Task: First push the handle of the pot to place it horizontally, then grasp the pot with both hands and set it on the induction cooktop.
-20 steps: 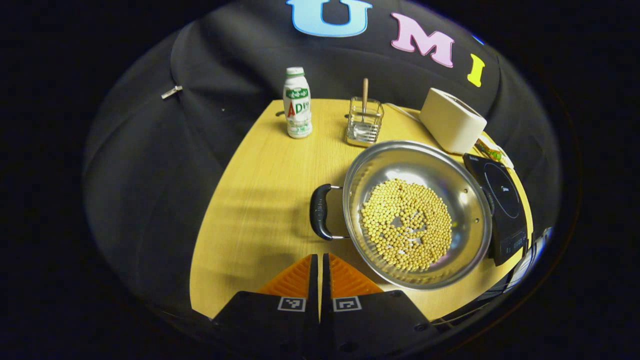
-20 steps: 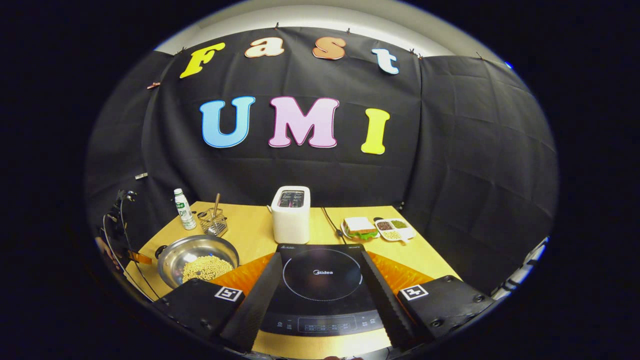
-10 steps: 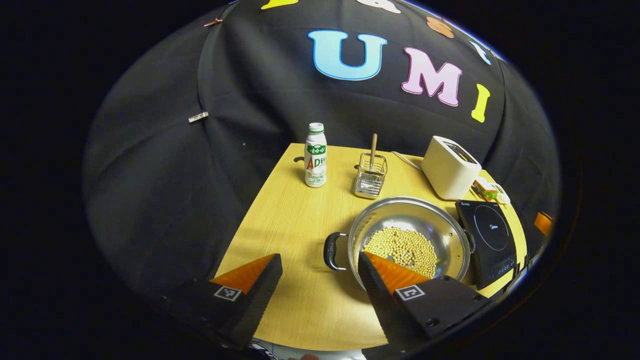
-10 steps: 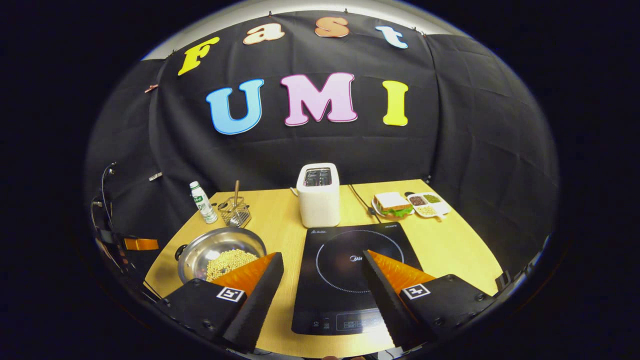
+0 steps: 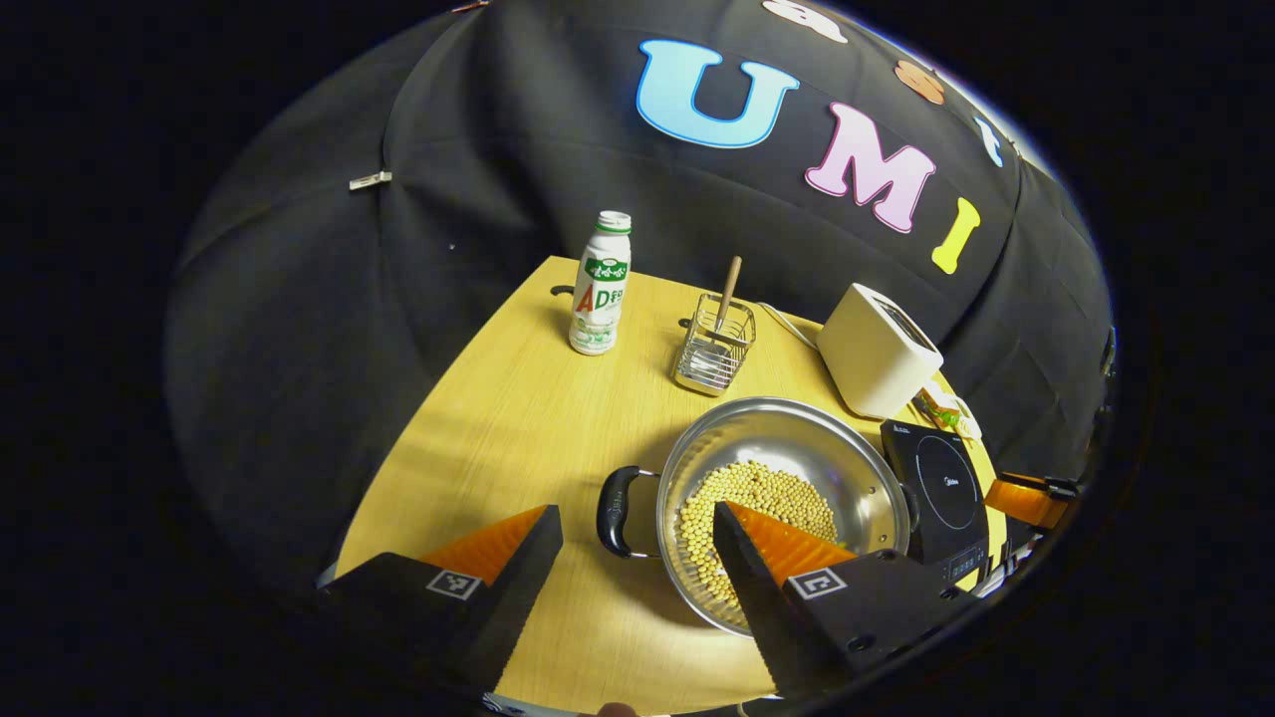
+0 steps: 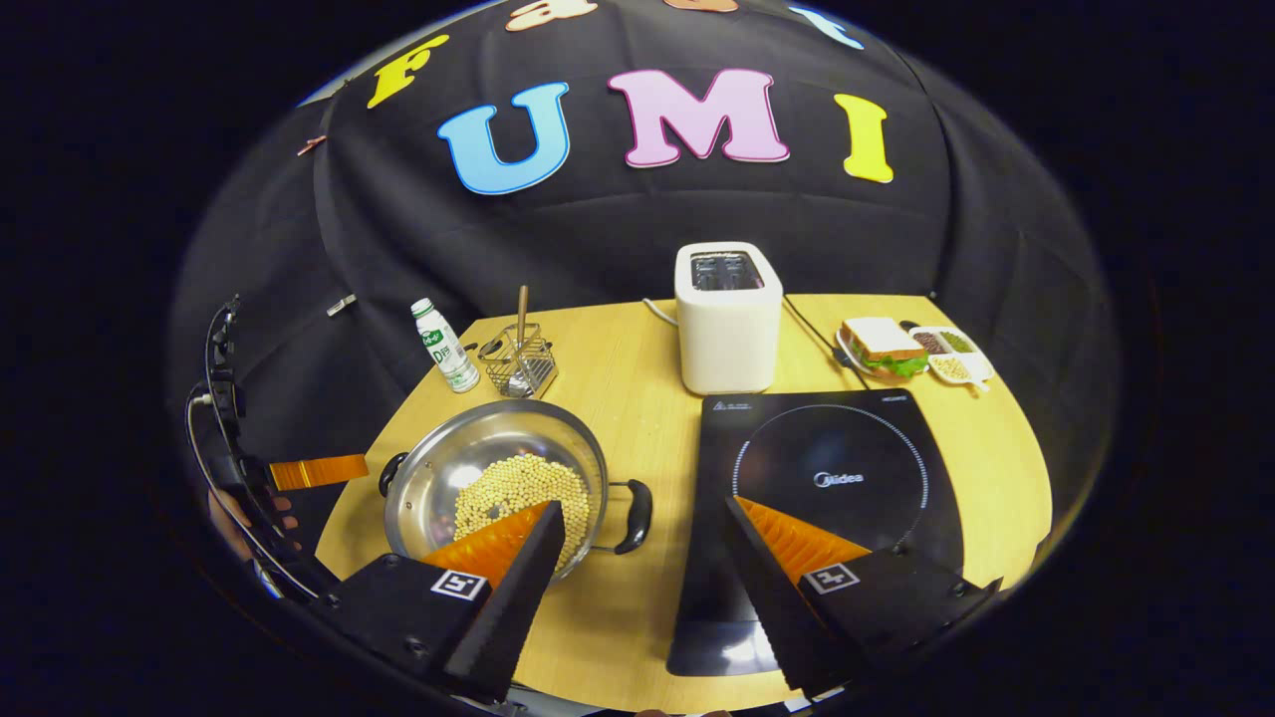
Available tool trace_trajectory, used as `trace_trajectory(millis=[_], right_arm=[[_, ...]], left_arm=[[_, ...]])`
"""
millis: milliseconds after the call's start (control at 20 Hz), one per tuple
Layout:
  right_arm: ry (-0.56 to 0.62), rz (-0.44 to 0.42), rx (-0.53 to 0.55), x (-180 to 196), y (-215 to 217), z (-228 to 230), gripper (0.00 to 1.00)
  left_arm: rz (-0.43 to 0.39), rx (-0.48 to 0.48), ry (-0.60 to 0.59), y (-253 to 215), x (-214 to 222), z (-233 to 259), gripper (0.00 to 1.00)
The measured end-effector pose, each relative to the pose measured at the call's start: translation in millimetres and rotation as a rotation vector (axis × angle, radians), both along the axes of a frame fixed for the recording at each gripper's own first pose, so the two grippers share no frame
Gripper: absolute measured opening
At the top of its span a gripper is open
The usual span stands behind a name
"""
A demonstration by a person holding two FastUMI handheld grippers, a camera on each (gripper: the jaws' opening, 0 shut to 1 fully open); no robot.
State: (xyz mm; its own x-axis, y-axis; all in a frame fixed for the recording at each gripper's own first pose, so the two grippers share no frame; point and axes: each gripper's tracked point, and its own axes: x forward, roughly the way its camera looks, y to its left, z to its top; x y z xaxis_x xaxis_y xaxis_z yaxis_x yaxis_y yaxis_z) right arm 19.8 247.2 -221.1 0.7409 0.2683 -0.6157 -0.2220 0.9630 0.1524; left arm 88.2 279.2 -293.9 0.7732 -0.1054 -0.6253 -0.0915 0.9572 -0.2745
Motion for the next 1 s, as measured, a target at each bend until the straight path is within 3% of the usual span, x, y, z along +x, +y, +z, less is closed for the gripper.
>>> trace_trajectory(millis=[250, 850, 1000], right_arm=[[0.072, 0.026, -0.011, 18.6, 25.6, -38.2, 0.99], [0.266, -0.009, -0.010, 30.8, 39.9, -127.8, 0.99], [0.292, -0.027, 0.009, 36.0, 44.9, -136.4, 0.92]], left_arm=[[-0.037, -0.077, 0.024, -8.5, 20.1, -21.7, 0.96], [-0.109, -0.187, 0.107, -31.7, 43.3, -71.8, 0.96], [-0.128, -0.201, 0.123, -32.9, 44.9, -77.3, 0.93]])
